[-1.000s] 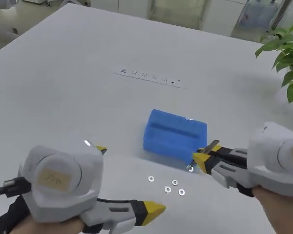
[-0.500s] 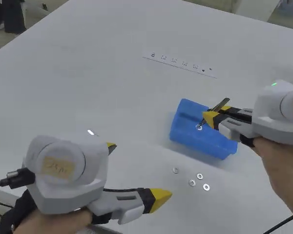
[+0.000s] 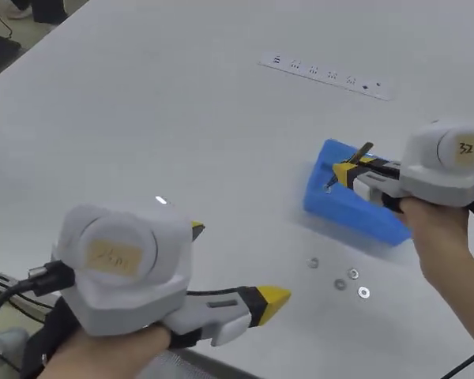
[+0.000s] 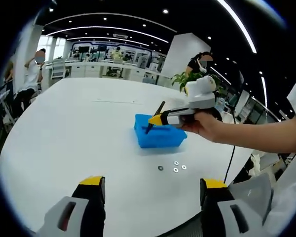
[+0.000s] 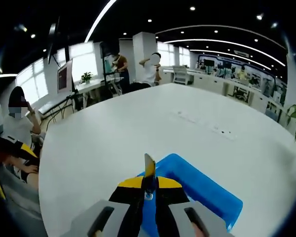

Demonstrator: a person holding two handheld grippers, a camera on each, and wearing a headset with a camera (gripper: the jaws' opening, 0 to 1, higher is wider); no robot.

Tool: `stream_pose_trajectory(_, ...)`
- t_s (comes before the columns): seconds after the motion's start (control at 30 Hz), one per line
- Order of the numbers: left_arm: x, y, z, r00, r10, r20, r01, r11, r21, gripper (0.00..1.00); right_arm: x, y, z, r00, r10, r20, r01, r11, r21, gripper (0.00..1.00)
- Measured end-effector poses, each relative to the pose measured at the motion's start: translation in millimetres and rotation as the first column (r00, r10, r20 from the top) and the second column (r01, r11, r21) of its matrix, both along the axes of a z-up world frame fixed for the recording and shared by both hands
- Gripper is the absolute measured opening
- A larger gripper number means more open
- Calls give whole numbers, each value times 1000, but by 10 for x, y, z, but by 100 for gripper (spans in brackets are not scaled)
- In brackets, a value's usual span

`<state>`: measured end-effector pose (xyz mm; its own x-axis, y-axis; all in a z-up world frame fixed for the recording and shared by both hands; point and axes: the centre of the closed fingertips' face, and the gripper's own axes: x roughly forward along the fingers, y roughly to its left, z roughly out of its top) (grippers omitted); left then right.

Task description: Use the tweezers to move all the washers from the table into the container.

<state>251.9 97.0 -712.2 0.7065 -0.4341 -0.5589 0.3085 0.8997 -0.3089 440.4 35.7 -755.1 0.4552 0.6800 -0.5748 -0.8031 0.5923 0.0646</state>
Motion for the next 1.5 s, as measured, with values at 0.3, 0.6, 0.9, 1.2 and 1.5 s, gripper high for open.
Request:
stream_pose_trajectory(0.3, -78, 24, -52, 998, 50, -28, -49, 998, 31, 82, -19, 27, -148, 1000, -2, -15, 2, 1000, -4, 4)
stream_pose_trajectory(0.6, -143, -2, 89, 996, 87, -3, -87, 995, 42, 80, -19, -15, -25, 1000, 7, 27, -7, 1000, -14, 5)
stream_pose_trajectory(0.9, -257, -45, 291, 987, 143, 66, -146, 989, 37, 81, -285, -179, 327, 997, 35, 70, -37, 999, 19, 5)
stream_pose_trajectory(1.2, -286, -110, 548, 976, 174, 127, -187, 977, 98, 81, -660, -376, 603, 998, 24, 61, -31, 993, 117, 5)
stream_pose_trajectory(1.5, -256, -179, 707, 965, 188, 181, -217, 964, 156, 84, -1035, -544, 593, 998, 46, 33, -50, 989, 140, 5)
